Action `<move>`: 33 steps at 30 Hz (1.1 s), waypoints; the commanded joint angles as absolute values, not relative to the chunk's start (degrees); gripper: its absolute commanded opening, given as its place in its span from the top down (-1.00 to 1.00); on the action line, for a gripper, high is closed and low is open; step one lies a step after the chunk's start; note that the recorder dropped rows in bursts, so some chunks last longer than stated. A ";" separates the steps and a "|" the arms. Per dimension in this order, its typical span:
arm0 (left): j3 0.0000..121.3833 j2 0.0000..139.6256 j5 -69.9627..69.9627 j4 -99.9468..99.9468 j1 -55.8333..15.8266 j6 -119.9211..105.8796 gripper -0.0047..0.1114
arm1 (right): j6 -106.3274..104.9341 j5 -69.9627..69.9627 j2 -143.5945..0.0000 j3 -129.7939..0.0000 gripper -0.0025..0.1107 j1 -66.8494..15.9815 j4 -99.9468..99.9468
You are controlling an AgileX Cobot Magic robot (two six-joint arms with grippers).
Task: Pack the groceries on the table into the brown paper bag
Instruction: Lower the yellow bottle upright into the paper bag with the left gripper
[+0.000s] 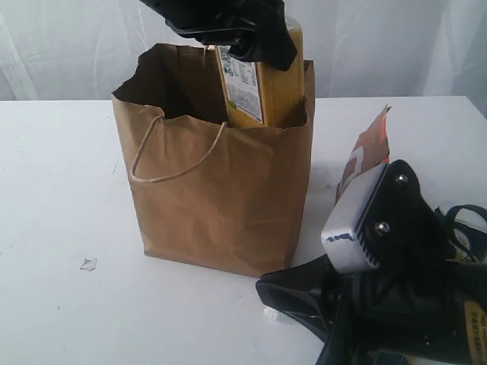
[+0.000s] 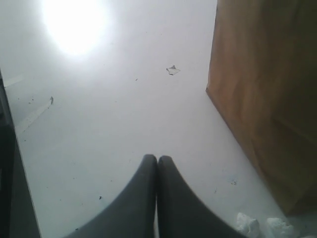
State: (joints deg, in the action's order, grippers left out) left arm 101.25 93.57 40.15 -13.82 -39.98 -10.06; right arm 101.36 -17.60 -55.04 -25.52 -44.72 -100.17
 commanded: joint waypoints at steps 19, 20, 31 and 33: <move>102.22 93.41 48.10 -36.40 -40.16 -57.01 0.92 | 101.37 -16.92 -54.76 -25.16 0.96 -44.93 -99.95; 101.94 93.68 48.28 -36.40 -40.16 -57.01 0.92 | 101.37 -16.92 -54.76 -25.16 0.96 -44.93 -99.95; 96.02 96.53 43.23 -35.51 -39.96 -60.42 0.92 | 101.37 -16.92 -54.76 -25.16 0.96 -44.93 -99.95; 96.02 96.97 43.36 -35.51 -39.96 -60.42 0.92 | 101.37 -16.92 -54.76 -25.16 0.96 -44.93 -99.95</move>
